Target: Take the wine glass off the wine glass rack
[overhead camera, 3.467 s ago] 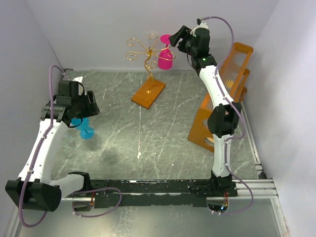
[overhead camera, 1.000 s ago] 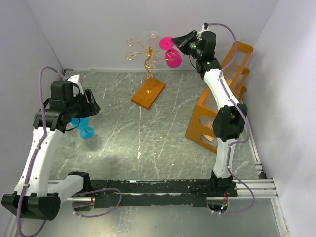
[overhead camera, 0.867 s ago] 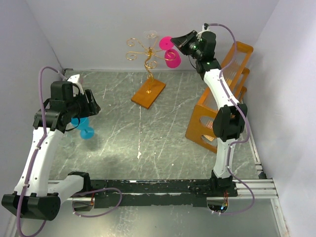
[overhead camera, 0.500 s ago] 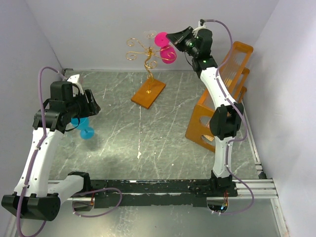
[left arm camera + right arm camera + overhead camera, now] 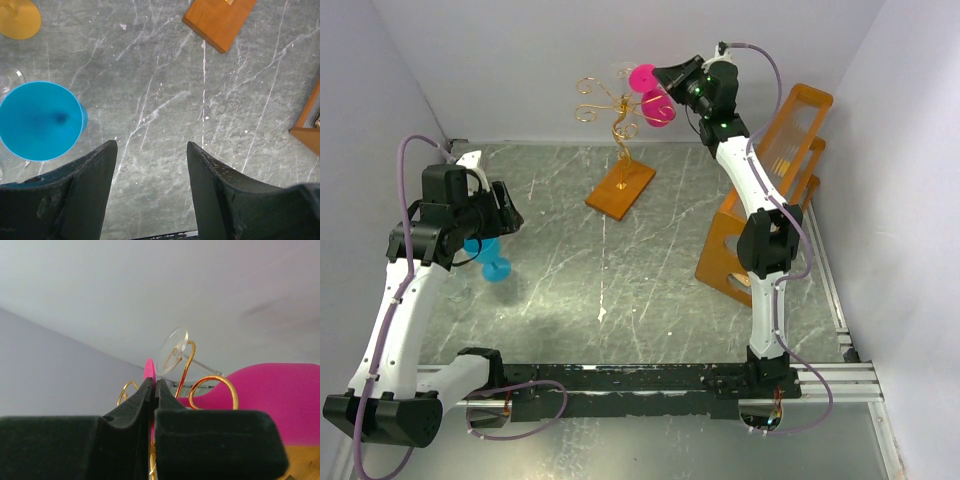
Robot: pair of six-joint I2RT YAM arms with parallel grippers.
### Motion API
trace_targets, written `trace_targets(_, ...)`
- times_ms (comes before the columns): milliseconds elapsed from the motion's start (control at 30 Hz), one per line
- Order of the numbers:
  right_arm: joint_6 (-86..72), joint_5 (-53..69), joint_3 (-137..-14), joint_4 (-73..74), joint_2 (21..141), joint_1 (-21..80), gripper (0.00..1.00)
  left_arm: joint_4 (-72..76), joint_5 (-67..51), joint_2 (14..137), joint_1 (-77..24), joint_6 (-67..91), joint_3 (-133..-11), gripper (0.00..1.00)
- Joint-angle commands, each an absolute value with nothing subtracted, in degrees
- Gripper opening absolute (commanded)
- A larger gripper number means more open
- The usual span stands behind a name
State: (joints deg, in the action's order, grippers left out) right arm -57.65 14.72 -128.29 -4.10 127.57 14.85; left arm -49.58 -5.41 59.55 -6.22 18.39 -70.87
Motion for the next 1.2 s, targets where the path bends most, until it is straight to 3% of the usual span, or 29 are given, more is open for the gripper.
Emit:
trace_targets(0, -57.1, 10.8, -130.1, -7.8, 128.3, 15.0, 0.00, -49.8, -5.9, 58.5, -6.7, 17.5, -72.4, 0.69)
trace_targets(400, -58.5, 6.2, -136.4, -7.7, 132.6, 15.0, 0.00, -50.2, -6.2, 57.8, -6.7, 17.4, -72.7, 0.69)
trace_targets(700, -56.8, 0.0, -133.8, -5.9, 127.8, 14.0, 0.00, -50.1, -6.7, 57.7, -6.7, 17.3, -72.8, 0.70)
trace_targets(900, -57.1, -0.8, -126.1, -5.2, 121.1, 11.5, 0.00, -49.5, -8.4, 58.0, -6.7, 17.7, -72.6, 0.70)
trace_targets(1167, -55.4, 7.2, -111.5, -8.9, 105.3, 8.0, 0.00, -46.0, -16.3, 57.5, -6.7, 19.5, -71.0, 0.72)
